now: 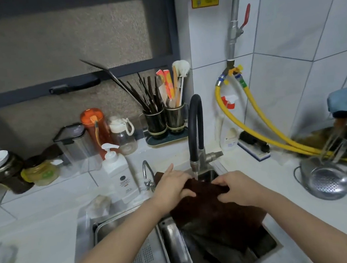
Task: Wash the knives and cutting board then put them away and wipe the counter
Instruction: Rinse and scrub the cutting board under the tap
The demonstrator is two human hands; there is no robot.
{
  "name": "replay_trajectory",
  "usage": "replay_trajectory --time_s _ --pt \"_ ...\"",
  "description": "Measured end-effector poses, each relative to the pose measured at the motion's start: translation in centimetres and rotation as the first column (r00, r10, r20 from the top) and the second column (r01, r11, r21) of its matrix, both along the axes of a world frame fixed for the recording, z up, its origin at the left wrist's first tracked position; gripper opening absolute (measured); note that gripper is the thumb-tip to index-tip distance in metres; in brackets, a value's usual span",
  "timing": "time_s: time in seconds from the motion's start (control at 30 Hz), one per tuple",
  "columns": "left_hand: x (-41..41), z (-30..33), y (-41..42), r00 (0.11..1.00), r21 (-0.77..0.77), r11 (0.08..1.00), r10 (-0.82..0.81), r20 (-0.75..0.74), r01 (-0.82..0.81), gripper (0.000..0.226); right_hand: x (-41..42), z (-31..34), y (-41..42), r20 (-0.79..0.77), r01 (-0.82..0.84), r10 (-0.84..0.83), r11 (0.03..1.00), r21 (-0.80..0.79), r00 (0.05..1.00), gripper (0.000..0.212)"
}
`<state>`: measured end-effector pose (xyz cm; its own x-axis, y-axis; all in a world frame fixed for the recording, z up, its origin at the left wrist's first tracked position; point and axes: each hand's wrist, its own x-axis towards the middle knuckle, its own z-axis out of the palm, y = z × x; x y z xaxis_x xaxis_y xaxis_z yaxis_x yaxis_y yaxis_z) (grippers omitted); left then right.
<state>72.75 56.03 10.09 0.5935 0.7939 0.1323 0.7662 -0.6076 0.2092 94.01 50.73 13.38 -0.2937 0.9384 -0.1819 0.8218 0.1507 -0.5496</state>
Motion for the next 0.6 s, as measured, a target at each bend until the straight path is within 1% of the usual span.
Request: replay_trajectory --time_s 0.17,0.23,0.3,0.33,0.43,0.6 --pt "0.4 0.4 -1.0 0.979 0.057 0.977 0.204 0.006 -0.204 0.049 0.4 1.1 2.2 0.069 -0.095 0.09 0.993 0.073 0.993 0.03" --pt "0.7 0.8 -1.5 0.957 0.097 0.953 0.288 0.021 -0.288 0.05 0.7 1.3 3.6 0.069 -0.138 0.132 0.987 0.08 0.989 0.027" --pt "1.1 1.2 -2.1 0.922 0.099 0.916 0.386 0.035 -0.388 0.052 1.1 1.4 5.0 0.079 -0.167 0.161 0.982 0.088 0.984 0.025" --pt "1.4 1.3 -2.5 0.899 0.085 0.895 0.436 0.034 -0.437 0.053 1.2 1.5 5.7 0.073 -0.175 0.169 0.981 0.086 0.983 0.028" --pt "2.7 1.2 -3.4 0.835 0.028 0.834 0.55 0.032 -0.551 0.053 1.7 1.4 7.3 0.037 -0.228 0.226 0.973 0.039 0.973 0.044" --pt "4.3 1.0 -4.3 0.72 -0.091 0.727 0.687 0.094 -0.681 0.047 2.0 1.0 9.2 0.065 -0.332 0.33 0.943 0.011 0.942 0.06"
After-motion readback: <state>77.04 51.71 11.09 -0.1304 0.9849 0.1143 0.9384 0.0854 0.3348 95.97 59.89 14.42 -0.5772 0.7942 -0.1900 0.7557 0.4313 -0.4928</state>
